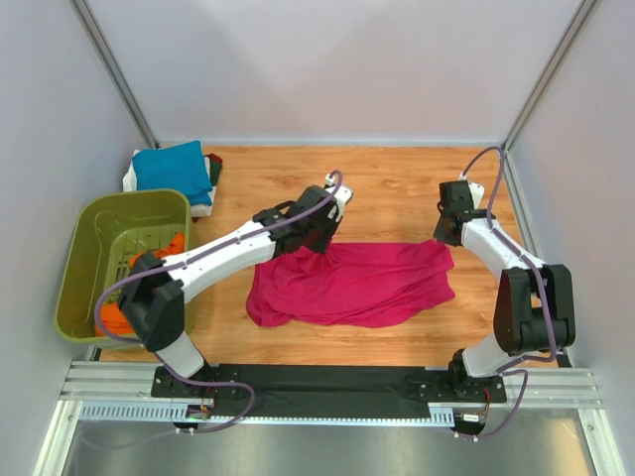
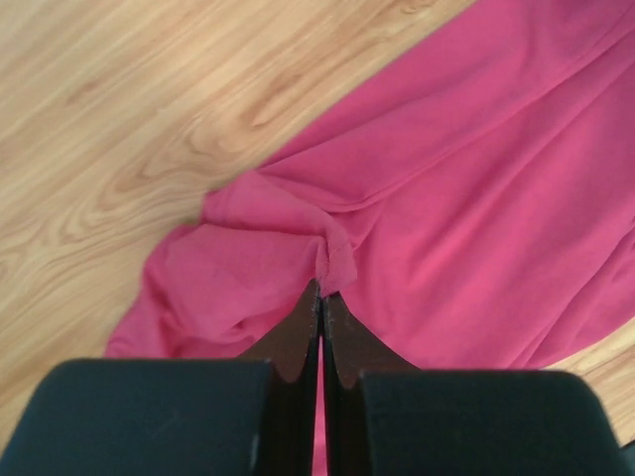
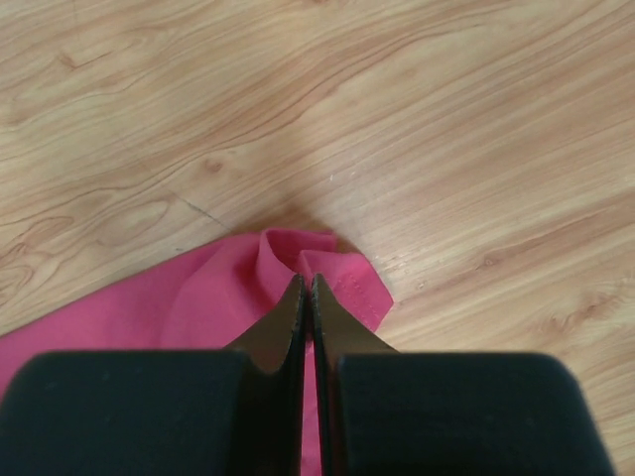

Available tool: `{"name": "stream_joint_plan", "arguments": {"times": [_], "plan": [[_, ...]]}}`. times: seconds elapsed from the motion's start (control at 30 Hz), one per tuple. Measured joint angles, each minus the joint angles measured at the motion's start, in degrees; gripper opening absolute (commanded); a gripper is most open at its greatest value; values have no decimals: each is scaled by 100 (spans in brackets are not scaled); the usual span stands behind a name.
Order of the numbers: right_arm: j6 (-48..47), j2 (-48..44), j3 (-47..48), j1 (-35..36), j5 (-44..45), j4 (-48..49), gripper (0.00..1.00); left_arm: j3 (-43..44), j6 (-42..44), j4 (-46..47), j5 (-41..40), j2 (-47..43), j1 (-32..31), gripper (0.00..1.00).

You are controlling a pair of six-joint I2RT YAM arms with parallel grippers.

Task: Fold and stack the t-shirts
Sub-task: Flatten the tshirt out

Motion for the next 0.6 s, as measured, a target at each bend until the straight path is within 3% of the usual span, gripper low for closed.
{"name": "stream_joint_plan", "arguments": {"times": [0.17,0.27,0.4,0.43,0.53,0.6], "plan": [[-11,24,26,-122,153,22,0,426,-302,-11,90,529,-107,0],[-13,22,26,-216,216,17,0,761,-372,-42,105,675,-92,5],[-13,17,28,-308,306,7,0,898,-428,-111,72,675,-87,24],[-13,17,28,-323,328,-2,0,885,-426,-179,52,656,-87,36],[-13,-9,31,-376,341,-37,0,575,-424,-295,55,341,-85,46],[-13,-70,31,-393,339,-42,0,201,-396,-321,166,-142,-81,47]]}}
